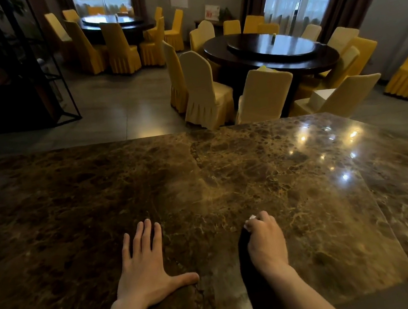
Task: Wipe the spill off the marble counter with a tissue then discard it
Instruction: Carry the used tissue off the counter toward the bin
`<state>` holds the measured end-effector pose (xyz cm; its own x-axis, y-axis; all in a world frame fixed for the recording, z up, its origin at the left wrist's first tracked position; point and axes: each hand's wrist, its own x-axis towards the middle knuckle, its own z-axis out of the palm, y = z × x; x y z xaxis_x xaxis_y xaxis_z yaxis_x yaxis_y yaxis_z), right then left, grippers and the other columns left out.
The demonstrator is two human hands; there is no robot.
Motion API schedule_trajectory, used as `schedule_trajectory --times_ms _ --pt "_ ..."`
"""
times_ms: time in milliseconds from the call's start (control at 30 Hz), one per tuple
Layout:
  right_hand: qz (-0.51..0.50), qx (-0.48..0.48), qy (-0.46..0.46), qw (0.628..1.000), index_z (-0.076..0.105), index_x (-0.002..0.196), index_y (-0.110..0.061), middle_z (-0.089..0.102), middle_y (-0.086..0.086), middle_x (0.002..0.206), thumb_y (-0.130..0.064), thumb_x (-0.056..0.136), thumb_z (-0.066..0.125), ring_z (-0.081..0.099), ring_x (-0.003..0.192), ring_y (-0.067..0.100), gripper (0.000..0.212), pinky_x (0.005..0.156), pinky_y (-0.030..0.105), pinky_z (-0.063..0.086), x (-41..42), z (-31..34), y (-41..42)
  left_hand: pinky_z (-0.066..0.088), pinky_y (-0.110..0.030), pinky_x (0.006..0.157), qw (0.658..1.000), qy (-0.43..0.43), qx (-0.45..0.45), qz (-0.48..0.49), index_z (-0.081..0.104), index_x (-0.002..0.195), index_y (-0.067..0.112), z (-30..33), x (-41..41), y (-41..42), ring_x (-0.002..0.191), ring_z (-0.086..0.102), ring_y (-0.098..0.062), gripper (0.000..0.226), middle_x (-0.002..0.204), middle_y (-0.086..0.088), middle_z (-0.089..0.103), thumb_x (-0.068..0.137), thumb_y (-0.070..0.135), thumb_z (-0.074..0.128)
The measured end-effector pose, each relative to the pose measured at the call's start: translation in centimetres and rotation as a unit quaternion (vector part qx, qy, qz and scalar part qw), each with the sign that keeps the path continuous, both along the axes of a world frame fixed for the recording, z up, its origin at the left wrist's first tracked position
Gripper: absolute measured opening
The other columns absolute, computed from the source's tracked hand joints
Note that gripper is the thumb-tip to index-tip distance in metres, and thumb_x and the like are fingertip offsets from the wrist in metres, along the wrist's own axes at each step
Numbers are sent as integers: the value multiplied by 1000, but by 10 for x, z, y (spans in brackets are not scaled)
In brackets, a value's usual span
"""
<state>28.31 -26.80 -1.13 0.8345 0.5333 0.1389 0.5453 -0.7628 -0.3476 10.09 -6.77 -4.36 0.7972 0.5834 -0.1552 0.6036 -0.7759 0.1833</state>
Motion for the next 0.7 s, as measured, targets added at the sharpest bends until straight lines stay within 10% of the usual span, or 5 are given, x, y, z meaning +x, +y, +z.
schedule_trajectory --times_ms 500,600,700 --pt "183 183 364 895 77 99 -26 74 -1 89 -9 90 74 72 69 18 20 63 28 59 -81 51 -86 -3 -53 132 999 -20 -14 25 -9 163 22 16 -21 -35 159 -13 -21 137 175 -3 -8 64 105 38" --pt "210 167 454 850 75 96 -22 74 0 80 -14 92 73 70 68 19 9 63 28 54 -104 39 -118 -3 -54 132 999 -34 -12 33 -7 163 23 16 -30 -43 159 -12 -23 135 175 -4 -7 66 103 40" --pt "230 84 408 880 74 89 -24 74 -1 80 -14 86 73 69 68 11 10 62 28 56 -124 8 -132 -3 -55 131 999 -23 -6 40 -9 163 23 14 -34 -52 159 -13 -25 135 174 -6 -8 64 104 33"
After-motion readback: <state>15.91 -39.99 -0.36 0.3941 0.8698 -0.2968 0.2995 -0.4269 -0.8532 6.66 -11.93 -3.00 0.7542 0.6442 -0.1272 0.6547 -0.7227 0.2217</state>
